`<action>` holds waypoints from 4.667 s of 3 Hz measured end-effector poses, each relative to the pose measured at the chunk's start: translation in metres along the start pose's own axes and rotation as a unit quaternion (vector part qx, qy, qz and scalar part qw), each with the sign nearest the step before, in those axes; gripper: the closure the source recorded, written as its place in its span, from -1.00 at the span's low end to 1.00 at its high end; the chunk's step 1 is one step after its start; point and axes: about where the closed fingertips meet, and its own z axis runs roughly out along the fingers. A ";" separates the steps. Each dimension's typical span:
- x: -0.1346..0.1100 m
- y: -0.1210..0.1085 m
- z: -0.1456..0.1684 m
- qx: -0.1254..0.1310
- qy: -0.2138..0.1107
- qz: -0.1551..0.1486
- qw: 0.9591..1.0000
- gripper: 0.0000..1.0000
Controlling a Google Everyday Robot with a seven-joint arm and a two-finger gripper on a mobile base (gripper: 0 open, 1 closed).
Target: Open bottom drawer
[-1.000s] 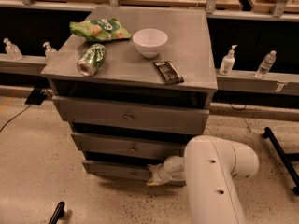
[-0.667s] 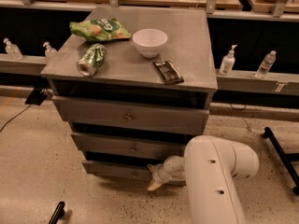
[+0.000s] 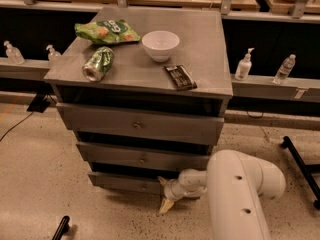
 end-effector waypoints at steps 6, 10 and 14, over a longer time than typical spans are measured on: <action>-0.022 0.052 -0.020 -0.048 -0.131 0.037 0.990 0.00; -0.024 0.051 -0.023 -0.048 -0.132 0.036 0.989 -1.00; -0.025 0.031 -0.024 -0.033 -0.092 0.009 0.995 -0.42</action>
Offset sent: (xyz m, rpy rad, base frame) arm -0.2181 -0.0066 0.0713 0.7821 0.5789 0.3388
